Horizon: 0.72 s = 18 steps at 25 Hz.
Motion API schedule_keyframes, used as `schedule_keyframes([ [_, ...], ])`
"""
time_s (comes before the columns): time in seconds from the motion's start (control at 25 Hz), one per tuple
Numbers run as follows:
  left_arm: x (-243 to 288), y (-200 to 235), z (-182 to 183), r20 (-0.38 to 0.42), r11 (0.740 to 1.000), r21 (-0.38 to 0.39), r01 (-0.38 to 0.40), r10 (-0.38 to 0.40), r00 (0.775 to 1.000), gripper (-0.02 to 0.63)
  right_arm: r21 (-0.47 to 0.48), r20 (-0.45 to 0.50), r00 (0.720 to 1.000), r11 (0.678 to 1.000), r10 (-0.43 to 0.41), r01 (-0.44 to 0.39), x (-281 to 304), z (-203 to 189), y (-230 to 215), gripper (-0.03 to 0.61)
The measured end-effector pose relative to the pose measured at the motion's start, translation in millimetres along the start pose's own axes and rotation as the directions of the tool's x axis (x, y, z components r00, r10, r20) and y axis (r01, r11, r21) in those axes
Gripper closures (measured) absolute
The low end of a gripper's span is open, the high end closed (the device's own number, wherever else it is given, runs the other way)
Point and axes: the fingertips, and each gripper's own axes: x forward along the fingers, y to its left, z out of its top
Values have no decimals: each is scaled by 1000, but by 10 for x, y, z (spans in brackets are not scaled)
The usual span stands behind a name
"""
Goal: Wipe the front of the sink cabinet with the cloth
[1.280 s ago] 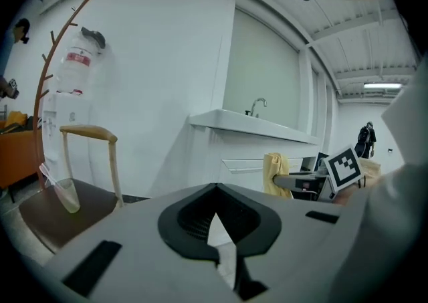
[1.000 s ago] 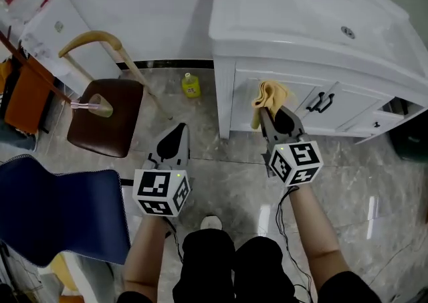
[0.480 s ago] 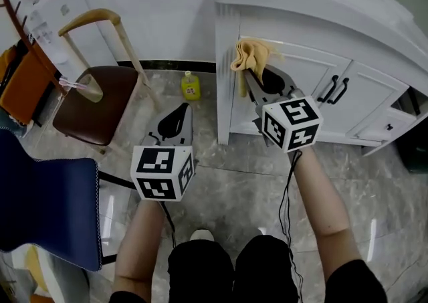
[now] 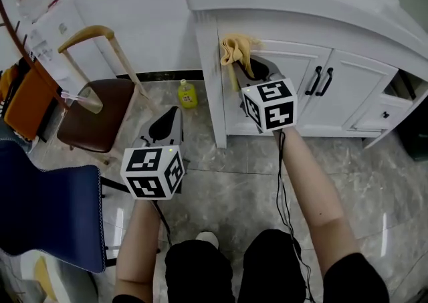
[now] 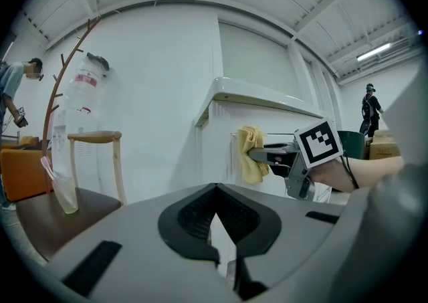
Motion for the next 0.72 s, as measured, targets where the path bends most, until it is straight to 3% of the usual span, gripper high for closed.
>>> schedule_keyframes([
  [0.28,-21,-350,142,18,999,-17,48,-48,999,598,75,-36,985,983,-166,168,-523,-131,-797,500],
  [0.6,166,-762,188,20,992,9,122,-122,992,598,96,-88,929,925,-359,367,-1112,-302,-1610,500],
  [0.72,196,-855,178,25,989,8,148,-148,989,598,119,-101,917,910,-386,397,-1238,-359,-1750,500],
])
